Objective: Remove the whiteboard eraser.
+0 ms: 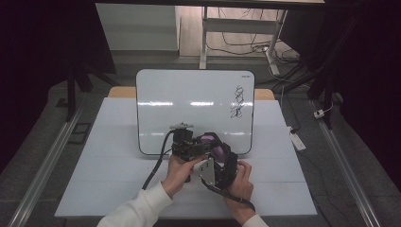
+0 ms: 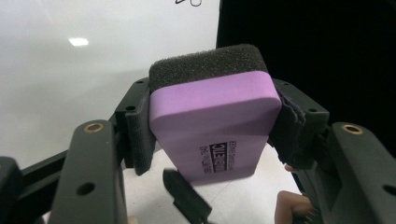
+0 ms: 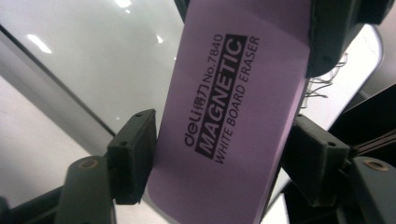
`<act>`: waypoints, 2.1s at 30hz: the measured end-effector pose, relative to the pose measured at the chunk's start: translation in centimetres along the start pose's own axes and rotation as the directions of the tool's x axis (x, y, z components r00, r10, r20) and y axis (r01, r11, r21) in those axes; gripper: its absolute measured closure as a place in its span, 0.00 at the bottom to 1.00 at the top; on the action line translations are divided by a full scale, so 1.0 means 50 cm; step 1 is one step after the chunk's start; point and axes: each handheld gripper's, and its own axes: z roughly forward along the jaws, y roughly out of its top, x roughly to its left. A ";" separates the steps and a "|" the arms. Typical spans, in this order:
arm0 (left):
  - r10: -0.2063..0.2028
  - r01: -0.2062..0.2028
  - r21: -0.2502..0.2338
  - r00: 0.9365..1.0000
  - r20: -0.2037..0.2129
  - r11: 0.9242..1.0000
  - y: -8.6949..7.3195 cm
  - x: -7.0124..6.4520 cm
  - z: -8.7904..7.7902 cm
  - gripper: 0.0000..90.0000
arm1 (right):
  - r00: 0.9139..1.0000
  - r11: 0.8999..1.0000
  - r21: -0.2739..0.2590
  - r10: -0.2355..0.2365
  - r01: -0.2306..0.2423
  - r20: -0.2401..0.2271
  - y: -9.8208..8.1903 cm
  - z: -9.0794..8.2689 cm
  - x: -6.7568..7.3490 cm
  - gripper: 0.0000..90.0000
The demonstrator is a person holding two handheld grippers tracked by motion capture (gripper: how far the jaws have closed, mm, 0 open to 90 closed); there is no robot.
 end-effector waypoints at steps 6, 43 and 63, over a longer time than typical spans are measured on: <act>-0.020 0.020 -0.019 0.999 0.030 1.000 0.001 -0.003 0.001 0.42 | 1.000 0.999 -0.015 -0.029 0.029 0.012 -0.004 0.000 -0.017 0.40; 0.361 -0.373 -0.016 0.908 -0.211 0.928 -0.115 0.130 -0.322 0.25 | 0.855 0.907 -0.024 0.387 -0.421 -0.346 -0.059 0.022 -0.165 0.43; 0.349 -0.350 0.054 0.889 -0.296 0.935 -0.172 0.209 -0.385 0.25 | 0.824 0.879 -0.039 0.429 -0.475 -0.370 -0.075 0.024 -0.211 0.43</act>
